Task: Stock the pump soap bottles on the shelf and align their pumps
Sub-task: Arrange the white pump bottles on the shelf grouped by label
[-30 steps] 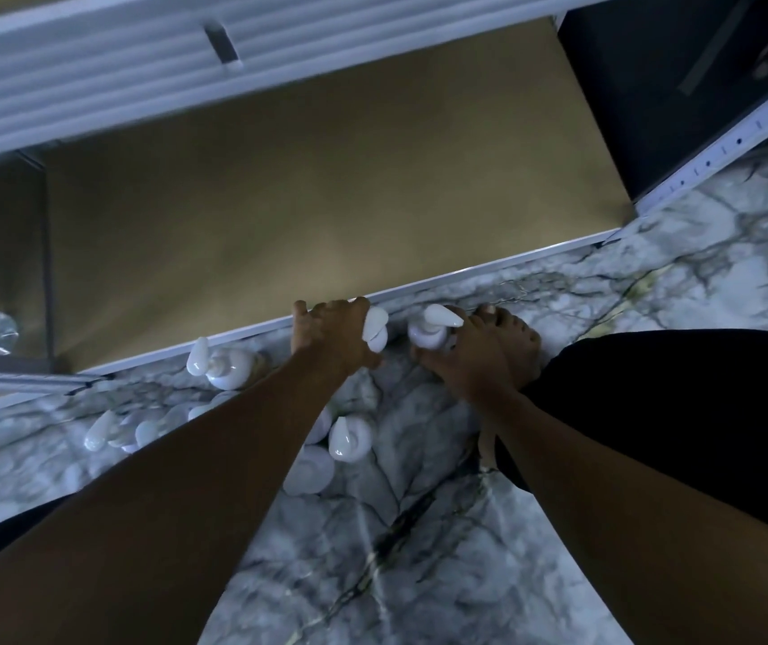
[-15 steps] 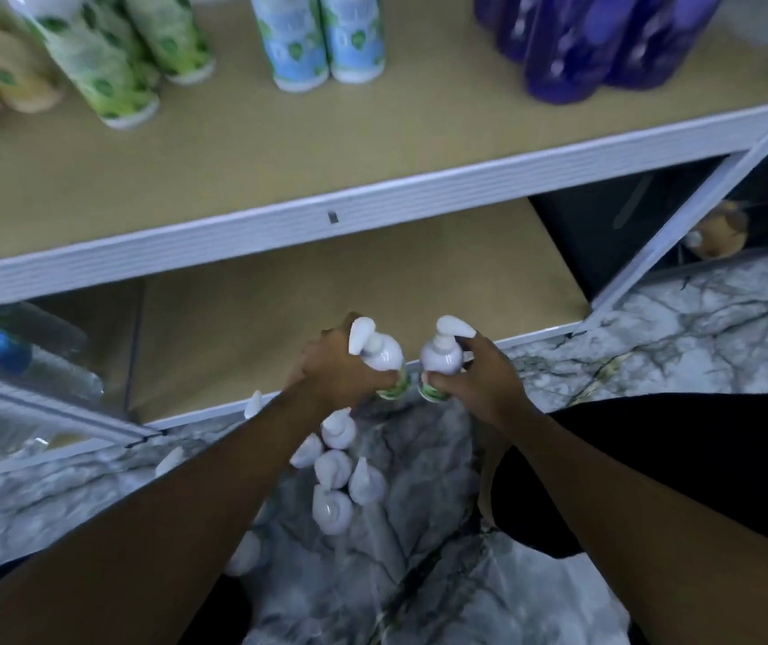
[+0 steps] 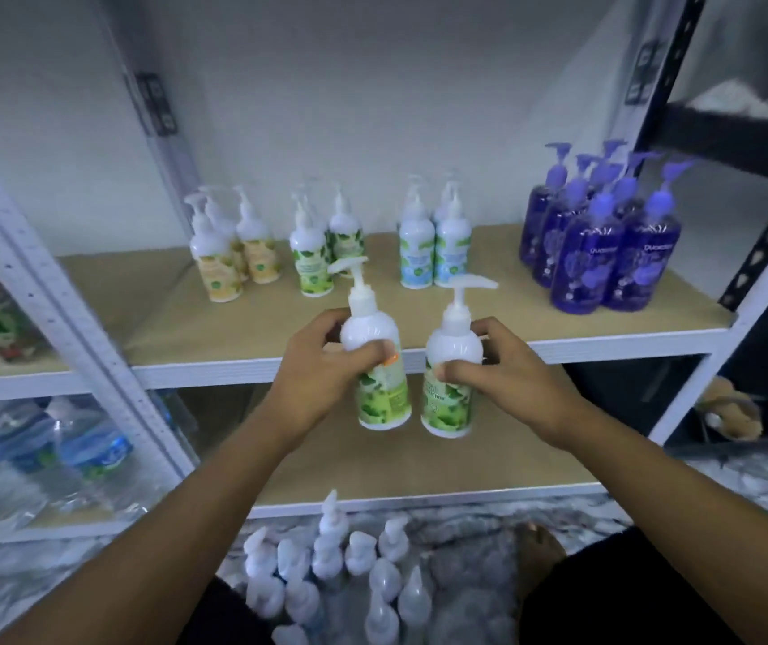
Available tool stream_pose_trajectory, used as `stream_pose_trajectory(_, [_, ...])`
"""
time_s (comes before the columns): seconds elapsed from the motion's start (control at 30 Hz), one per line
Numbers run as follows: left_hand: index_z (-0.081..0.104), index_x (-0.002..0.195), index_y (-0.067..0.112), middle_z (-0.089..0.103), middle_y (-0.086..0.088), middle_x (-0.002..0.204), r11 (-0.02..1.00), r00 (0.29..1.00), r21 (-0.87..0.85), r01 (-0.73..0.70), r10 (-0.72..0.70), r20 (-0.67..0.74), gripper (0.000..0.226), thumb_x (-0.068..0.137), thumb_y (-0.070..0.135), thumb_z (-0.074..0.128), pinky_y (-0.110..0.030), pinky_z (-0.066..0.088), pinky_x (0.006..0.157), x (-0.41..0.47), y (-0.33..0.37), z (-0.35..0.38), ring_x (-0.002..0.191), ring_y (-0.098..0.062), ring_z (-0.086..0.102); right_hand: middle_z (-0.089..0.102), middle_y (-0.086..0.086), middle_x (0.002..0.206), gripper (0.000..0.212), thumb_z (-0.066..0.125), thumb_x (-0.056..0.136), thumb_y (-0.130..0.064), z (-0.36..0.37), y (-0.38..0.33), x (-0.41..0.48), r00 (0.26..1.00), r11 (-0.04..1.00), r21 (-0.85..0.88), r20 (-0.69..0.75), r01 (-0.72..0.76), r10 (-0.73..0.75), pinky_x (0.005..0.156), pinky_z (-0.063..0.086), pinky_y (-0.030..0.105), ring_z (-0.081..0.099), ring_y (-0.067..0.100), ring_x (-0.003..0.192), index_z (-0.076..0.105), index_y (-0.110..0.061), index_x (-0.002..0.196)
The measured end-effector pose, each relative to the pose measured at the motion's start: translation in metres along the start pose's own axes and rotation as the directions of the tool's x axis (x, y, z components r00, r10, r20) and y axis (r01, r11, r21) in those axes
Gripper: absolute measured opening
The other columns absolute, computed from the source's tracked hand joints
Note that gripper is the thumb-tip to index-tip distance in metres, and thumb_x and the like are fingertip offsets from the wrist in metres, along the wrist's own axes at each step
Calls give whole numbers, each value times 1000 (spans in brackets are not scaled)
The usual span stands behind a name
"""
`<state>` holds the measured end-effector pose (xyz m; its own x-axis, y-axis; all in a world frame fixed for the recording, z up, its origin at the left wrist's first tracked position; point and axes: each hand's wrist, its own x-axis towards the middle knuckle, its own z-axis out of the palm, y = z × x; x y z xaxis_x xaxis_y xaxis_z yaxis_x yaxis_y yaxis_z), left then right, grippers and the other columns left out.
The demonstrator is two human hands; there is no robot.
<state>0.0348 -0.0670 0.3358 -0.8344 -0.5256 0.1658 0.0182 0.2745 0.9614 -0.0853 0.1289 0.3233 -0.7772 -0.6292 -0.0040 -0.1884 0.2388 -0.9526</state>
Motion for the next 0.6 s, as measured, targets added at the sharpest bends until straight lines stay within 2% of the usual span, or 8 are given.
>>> stream_pose_trajectory(0.03, [71,109,22,75,1,102,996,999,-84,33,-35,-26,55,60,44,83,-27,58,73,-2,5,-6,89,-9,71,70,5,108,45,85,71,-36,3,-11,-1,1000,999,50,17,8,-9,92,55,42,68,19,100,60,-28,107])
stream_pose_trajectory(0.1, [69,115,18,76,-6,106,953,989,-281,116,-136,-51,56,65,38,83,-42,60,81,-8,7,-13,95,-22,73,71,8,109,51,83,63,-45,12,-25,0,999,985,172,40,-5,-2,93,56,50,71,25,99,62,-29,106])
stream_pose_trajectory(0.17, [68,118,9,75,-12,106,855,971,-484,186,-234,-41,56,70,31,85,-44,60,80,-18,6,-15,91,-25,74,71,11,109,56,82,59,-49,23,-28,1,998,959,282,65,-28,10,94,55,56,72,30,99,63,-27,107])
stream_pose_trajectory(0.23, [70,114,7,75,-13,101,757,941,-603,253,-337,-29,56,67,36,80,-40,59,76,-28,4,-14,84,-24,73,72,13,109,59,83,62,-49,37,-23,2,997,920,388,76,-61,34,94,53,60,70,36,102,62,-23,110])
stream_pose_trajectory(0.33, [73,108,13,76,-8,91,737,918,-607,298,-395,-28,56,64,48,72,-35,57,70,-35,0,-15,77,-21,71,72,11,105,61,83,68,-53,56,-18,4,994,857,505,54,-107,92,93,54,59,69,37,101,62,-20,114])
stream_pose_trajectory(0.43, [74,109,18,76,-8,96,747,927,-600,286,-374,-25,52,74,56,67,-35,56,70,-34,-3,-15,80,-19,72,72,9,108,62,72,75,-64,68,-19,10,990,814,564,58,-140,130,86,58,52,70,33,100,64,-21,120])
stream_pose_trajectory(0.53, [69,119,17,74,-13,102,757,929,-586,288,-369,-20,54,86,58,57,-43,60,77,-32,-3,-14,91,-30,72,71,12,104,58,59,86,-64,73,-19,14,984,783,598,87,-174,153,82,57,49,67,43,106,65,-17,120])
stream_pose_trajectory(0.6, [66,121,16,73,-13,98,763,930,-577,293,-368,-14,54,88,58,55,-48,59,78,-30,-3,-15,89,-36,73,68,15,99,62,54,87,-67,75,-18,14,975,767,603,109,-220,194,79,56,45,67,41,99,67,-15,118])
